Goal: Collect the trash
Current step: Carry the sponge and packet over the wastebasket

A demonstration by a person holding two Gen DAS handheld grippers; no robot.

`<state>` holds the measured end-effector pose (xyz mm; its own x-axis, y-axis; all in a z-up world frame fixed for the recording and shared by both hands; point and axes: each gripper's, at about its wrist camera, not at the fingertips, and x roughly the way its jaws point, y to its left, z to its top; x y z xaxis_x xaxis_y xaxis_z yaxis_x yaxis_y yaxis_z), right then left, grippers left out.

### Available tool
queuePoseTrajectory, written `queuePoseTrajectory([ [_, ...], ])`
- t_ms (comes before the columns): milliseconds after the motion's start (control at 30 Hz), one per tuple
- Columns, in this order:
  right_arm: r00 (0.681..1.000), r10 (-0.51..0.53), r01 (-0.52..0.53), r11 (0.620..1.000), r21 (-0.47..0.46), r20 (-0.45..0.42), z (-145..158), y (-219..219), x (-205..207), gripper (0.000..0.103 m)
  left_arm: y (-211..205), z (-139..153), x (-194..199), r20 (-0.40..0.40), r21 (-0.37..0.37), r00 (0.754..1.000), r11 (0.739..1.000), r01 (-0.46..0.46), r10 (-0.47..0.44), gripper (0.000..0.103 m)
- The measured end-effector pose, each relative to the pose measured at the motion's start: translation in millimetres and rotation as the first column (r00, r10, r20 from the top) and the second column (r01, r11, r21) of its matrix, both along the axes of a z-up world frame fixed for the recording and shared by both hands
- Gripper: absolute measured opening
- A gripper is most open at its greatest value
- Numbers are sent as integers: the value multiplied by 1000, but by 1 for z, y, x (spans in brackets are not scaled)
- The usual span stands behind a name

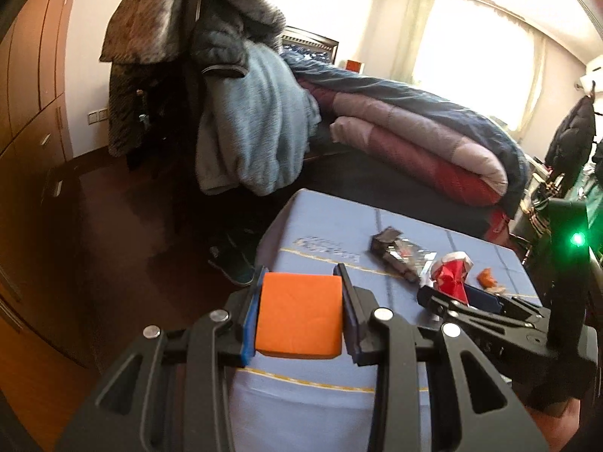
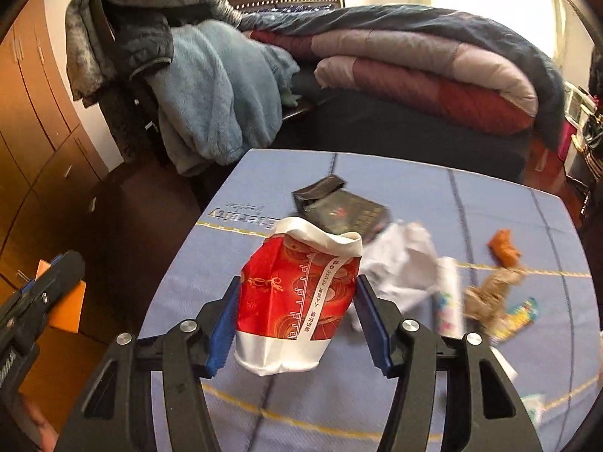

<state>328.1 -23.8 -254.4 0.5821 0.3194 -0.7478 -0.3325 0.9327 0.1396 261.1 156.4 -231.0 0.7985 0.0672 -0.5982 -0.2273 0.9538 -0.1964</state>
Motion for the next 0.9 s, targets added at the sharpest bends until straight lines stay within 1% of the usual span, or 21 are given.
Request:
queuePoseTrajectory([
  [267, 999, -44, 44, 999, 18, 29, 18, -50, -30, 59, -41, 24, -11, 28, 11, 998, 998, 63, -64, 36],
  [467, 994, -81, 80, 997, 20, 68, 29, -88, -53, 60, -80, 41, -19, 49, 30, 990, 991, 131, -132, 36],
  [667, 984, -152, 151, 988, 18, 94, 33, -137, -74, 60, -132, 51, -21, 72, 37, 970, 973, 228, -231, 36],
  [767, 977, -189, 190, 982, 8, 101, 31, -160, -82, 60, -162, 53, -20, 77, 32, 955, 958, 286, -288, 36],
  [900, 963, -247, 248, 969, 4, 109, 28, -194, -92, 60, -196, 52, -16, 71, 36, 937, 940, 340, -342, 36],
])
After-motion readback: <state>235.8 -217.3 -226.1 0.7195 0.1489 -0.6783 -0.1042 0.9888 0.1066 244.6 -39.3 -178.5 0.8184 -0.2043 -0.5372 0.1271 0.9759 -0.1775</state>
